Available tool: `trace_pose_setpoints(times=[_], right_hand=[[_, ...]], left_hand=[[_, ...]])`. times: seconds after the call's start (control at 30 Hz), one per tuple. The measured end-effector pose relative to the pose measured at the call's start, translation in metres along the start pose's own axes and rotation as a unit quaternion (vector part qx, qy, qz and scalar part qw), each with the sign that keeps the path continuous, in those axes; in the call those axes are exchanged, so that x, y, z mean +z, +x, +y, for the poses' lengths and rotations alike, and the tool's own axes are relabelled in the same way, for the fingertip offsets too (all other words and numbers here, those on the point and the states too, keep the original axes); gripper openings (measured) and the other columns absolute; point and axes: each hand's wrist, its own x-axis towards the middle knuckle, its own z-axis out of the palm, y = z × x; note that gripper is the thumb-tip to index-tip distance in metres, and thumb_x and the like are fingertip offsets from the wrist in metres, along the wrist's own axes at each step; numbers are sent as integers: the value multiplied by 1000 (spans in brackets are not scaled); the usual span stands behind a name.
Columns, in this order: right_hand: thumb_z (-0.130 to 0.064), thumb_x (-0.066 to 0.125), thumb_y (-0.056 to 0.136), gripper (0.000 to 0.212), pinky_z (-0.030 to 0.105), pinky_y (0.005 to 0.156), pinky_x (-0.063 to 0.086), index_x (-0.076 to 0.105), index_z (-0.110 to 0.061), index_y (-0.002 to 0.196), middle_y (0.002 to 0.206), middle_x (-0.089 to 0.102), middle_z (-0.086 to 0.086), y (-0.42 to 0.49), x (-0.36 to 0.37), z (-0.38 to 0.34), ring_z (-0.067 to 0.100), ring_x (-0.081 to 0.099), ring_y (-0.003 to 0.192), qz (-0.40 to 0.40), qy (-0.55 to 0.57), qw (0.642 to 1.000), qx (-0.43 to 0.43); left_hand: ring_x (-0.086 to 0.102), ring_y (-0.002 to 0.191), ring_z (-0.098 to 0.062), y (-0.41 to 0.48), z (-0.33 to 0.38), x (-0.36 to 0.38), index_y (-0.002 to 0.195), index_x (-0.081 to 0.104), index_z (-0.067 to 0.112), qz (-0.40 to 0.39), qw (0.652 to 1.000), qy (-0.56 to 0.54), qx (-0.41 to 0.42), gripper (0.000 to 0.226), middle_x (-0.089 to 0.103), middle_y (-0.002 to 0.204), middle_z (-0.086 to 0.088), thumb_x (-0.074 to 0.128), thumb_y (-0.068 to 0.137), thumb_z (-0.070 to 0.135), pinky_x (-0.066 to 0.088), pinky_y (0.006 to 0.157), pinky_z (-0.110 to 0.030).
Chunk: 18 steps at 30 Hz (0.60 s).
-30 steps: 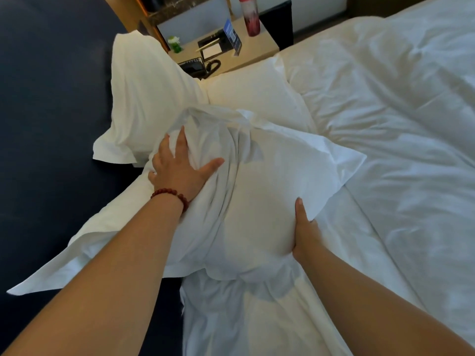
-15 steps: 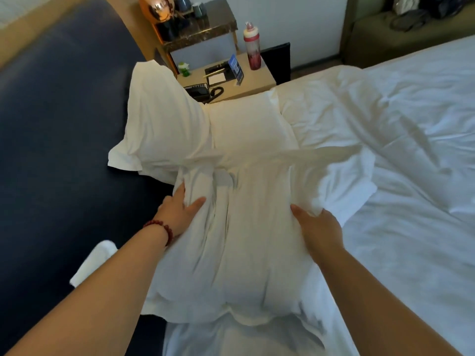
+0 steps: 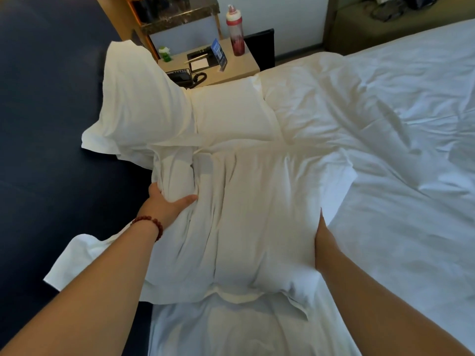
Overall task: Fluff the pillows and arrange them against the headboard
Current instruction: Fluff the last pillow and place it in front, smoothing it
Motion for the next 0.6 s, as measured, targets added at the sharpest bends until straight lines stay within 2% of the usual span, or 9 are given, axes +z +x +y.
trace_pose_setpoints(times=[0.07, 0.17, 0.23, 0.27, 0.33, 0.43, 0.5, 0.6], right_hand=[[-94, 61, 47, 93, 52, 96, 50, 65, -23, 108, 104, 70, 3, -1, 4, 2, 32, 66, 100, -39, 45, 998, 21], [-86, 60, 61, 80, 48, 95, 51, 60, -17, 101, 97, 67, 4, -12, 5, -4, 28, 63, 93, -12, 34, 999, -12], [-80, 54, 74, 79, 45, 90, 50, 62, -9, 107, 103, 67, 12, -19, 4, -9, 30, 62, 90, 45, -5, 997, -67], [-73, 52, 82, 77, 45, 88, 50, 61, -4, 112, 110, 66, 18, -22, 3, -13, 34, 62, 93, 79, -31, 992, -96], [-69, 50, 87, 76, 44, 87, 47, 58, -1, 120, 116, 64, 20, -26, 5, -18, 38, 60, 104, 124, -74, 983, -114], [-68, 51, 87, 76, 37, 88, 38, 53, -6, 131, 125, 60, 12, -34, -1, -30, 35, 55, 117, 133, -127, 976, -116], [-63, 49, 90, 73, 38, 93, 38, 51, -5, 135, 131, 58, 14, -37, -8, -32, 35, 54, 120, 124, -168, 970, -125], [-60, 45, 93, 66, 37, 85, 40, 57, -4, 127, 109, 61, 15, -44, -17, -22, 32, 56, 98, 91, -221, 961, -137]], left_hand=[[56, 106, -29, -4, -4, 0, 142, 32, 11, 42, 999, 21, -4, 102, 54, 127, -9, 74, 67, 66, 47, 84, -35], [57, 89, -23, -15, -10, -2, 119, 54, 9, 85, 996, 8, 10, 80, 61, 104, -5, 70, 69, 69, 46, 71, -31], [58, 88, -23, -24, -11, -3, 112, 56, 11, 110, 993, -16, 34, 67, 59, 96, -2, 72, 73, 62, 43, 65, -29], [59, 88, -23, -28, -10, -5, 111, 57, 11, 122, 991, -26, 49, 63, 59, 94, -1, 73, 73, 59, 42, 64, -28], [58, 87, -22, -33, -8, -14, 107, 57, 12, 144, 987, -30, 67, 57, 58, 90, 1, 75, 74, 54, 42, 64, -28], [56, 85, -22, -48, -3, -39, 102, 58, 12, 174, 980, 6, 95, 53, 59, 90, -2, 76, 74, 53, 44, 72, -31], [54, 83, -23, -66, 0, -58, 98, 57, 13, 201, 973, 38, 105, 52, 58, 88, -3, 74, 74, 56, 43, 72, -33], [53, 78, -24, -93, -1, -81, 93, 57, 12, 251, 959, 77, 109, 53, 58, 83, -4, 70, 75, 60, 42, 70, -34]])
